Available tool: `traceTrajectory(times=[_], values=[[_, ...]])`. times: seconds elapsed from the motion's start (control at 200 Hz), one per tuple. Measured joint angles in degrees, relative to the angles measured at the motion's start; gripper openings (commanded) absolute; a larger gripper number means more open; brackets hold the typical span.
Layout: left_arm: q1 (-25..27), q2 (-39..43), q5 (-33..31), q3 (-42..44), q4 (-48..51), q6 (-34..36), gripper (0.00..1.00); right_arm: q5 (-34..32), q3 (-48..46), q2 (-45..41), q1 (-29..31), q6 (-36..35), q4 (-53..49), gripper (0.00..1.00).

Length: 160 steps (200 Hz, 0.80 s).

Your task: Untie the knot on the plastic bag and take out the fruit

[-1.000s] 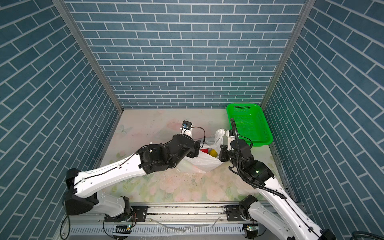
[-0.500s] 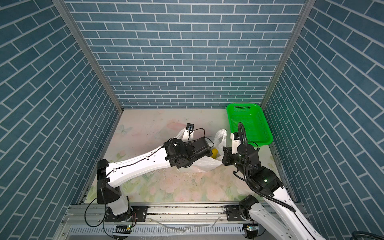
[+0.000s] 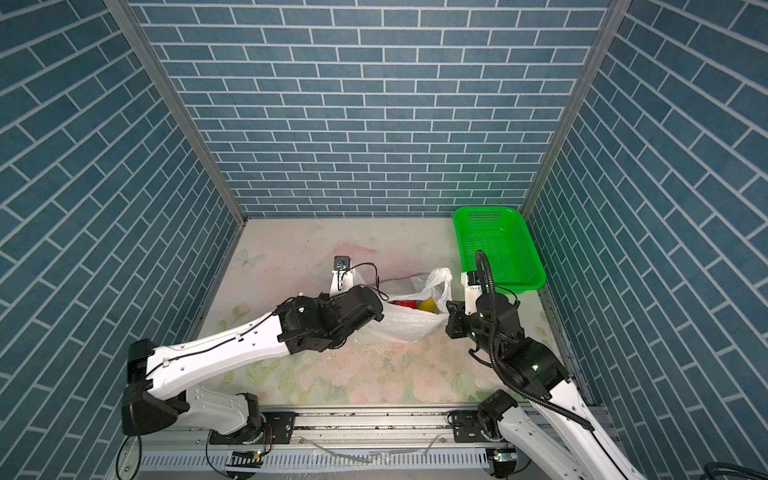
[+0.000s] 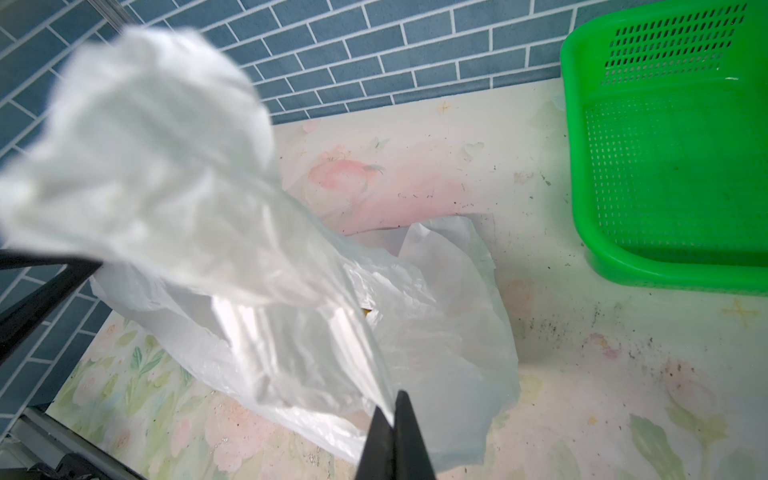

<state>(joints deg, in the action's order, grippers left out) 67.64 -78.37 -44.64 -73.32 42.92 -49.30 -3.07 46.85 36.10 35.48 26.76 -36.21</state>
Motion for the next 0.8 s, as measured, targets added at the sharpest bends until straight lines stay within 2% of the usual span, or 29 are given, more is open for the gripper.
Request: traceTrajectory(times=[0.15,0.325,0.48,0.595,0.705,0.8], values=[[4.02,7.13,1.25,10.01,-8.04,1.27,0.0,0.85,-3.72,0.66,0.0,0.07,-1.73,0.0],[8.26,11.74,0.98,21.46,-16.04,1.84,0.0,2.73,-9.73,4.68,0.0,0.85,-2.47,0.0],[9.07,13.31,0.92,30.95,-22.16,2.05,0.0,4.48,-12.68,12.07,0.0,1.55,-1.95,0.0],[9.29,14.49,0.9,33.35,-24.83,2.91,0.0,5.7,-12.55,15.08,0.04,1.53,-2.34,0.0],[10.16,16.31,0.68,33.77,-27.21,4.13,0.0,7.82,-9.62,15.5,0.02,1.81,-6.03,0.26],[11.13,17.62,-0.2,33.77,-27.69,4.96,0.0,10.45,-1.92,15.78,0.04,2.08,-11.89,0.36]])
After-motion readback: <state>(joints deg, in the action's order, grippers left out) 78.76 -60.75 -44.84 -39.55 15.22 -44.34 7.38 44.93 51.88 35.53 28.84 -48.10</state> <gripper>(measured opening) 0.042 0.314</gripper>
